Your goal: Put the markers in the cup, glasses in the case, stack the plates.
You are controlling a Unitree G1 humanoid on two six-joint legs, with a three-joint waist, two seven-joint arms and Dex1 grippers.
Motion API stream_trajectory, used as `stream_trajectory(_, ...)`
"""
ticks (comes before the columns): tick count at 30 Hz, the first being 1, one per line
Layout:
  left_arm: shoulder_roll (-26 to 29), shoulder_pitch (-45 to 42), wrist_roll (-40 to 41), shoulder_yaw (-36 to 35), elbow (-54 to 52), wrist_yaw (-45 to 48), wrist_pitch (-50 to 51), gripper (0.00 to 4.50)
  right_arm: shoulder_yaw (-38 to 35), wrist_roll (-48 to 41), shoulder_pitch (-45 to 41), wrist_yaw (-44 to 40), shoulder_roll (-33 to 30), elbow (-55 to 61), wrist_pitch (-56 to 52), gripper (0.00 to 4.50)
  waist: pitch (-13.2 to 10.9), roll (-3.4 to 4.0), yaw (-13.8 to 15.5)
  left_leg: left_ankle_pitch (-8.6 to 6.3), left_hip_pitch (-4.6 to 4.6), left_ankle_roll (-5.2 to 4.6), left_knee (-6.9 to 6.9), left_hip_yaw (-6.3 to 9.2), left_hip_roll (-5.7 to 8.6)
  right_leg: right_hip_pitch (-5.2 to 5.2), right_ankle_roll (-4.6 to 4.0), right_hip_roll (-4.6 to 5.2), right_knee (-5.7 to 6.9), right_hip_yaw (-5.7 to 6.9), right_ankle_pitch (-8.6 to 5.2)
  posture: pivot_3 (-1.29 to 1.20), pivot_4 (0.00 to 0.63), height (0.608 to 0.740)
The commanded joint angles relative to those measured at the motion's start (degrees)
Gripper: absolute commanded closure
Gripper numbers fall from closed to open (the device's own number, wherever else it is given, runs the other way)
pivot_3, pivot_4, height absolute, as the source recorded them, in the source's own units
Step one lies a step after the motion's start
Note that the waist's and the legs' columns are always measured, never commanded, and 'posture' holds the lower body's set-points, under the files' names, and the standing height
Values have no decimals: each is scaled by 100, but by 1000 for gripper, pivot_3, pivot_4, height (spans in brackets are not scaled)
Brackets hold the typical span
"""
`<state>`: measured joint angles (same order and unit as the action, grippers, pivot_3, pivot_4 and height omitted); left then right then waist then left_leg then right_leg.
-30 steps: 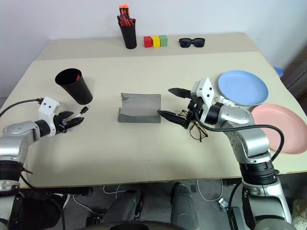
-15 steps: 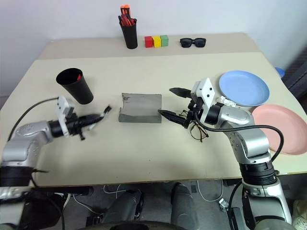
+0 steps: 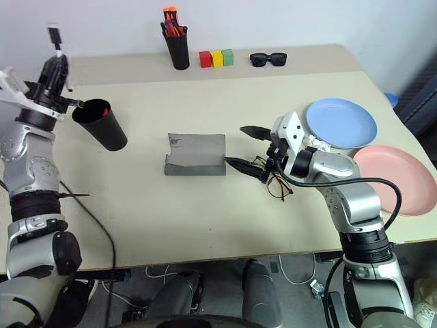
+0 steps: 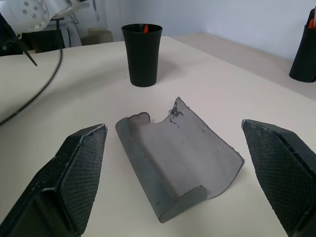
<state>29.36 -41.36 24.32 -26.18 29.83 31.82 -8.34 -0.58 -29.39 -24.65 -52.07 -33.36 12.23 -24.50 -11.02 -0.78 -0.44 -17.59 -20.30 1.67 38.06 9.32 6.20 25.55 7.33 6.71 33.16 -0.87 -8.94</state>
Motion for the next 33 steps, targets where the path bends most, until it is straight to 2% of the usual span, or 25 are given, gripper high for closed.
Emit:
stream_trajectory(1, -93, -159, -98, 21, 319, -184, -324, 4457, -76, -6, -89, -8, 1, 138, 104, 0, 0, -1, 8, 0, -1, 0, 2, 1, 0, 0, 0, 0, 1, 0, 0, 0, 150, 740)
stream_trajectory(11, -166, -142, -488, 311, 932, -328, -1025, 4457, -133, -15, -32, 39, -73, 234, 49, 0, 0, -1, -15, 0, -2, -1, 4, 1, 1, 0, 2, 0, 0, 0, 2, 0, 150, 740)
stream_trajectory(14, -159, -116, -508, 319, 965, -325, -1091, 3341, -138, -15, -20, 52, -88, 239, 45, 0, 0, -1, -12, 0, -2, -1, 4, 1, 1, 0, 2, 0, 1, 0, 2, 0, 150, 740)
stream_trajectory(20, -142, -74, -483, 285, 913, -312, -1147, 348, -140, -6, -30, 61, -92, 208, 69, 0, 0, -1, -13, -1, -2, -1, 4, 1, 1, 0, 3, 0, 1, 0, 2, 0, 150, 740)
stream_trajectory(21, -136, -66, -463, 290, 871, -270, -1125, 45, -131, 3, -43, 63, -83, 188, 80, 0, 0, -1, -13, -1, -2, -1, 4, 1, 1, 0, 3, 0, 1, 0, 2, 0, 150, 740)
stream_trajectory(25, -184, 119, 70, 440, 170, 622, -590, 45, -118, 27, -82, 64, -63, 139, 120, 0, 0, -1, -16, -1, -2, -1, 4, 1, 1, 0, 3, 0, 1, 0, 2, 0, 150, 740)
stream_trajectory(28, -84, 545, 804, 922, -983, 1828, 685, 45, -148, 43, -101, 28, -96, 63, 152, 0, 0, -1, -25, -2, -3, -3, 4, 0, 0, 0, 3, 1, 2, 0, 2, 0, 150, 740)
stream_trajectory(30, 176, 922, 1278, 1353, -1806, 2476, 1881, 45, -170, 62, -97, -15, -135, 5, 170, 0, 0, 0, -33, -2, -3, -4, 4, 0, 1, 0, 3, 1, 3, -1, 2, 0, 150, 740)
stream_trajectory(32, 430, 1138, 1256, 1795, -2258, 2901, 2440, 45, -185, 87, -84, -58, -172, -38, 193, 0, 0, 0, -40, -4, -1, -7, 3, 0, 1, 1, 3, 0, 5, -2, 2, 0, 150, 740)
stream_trajectory(33, 481, 1128, 1065, 2036, -2303, 3082, 2411, 45, -203, 108, -62, -87, -213, -67, 214, 0, -1, 2, -39, -5, 0, -8, 3, 0, 0, 1, 2, -2, 6, -2, 2, 0, 150, 740)
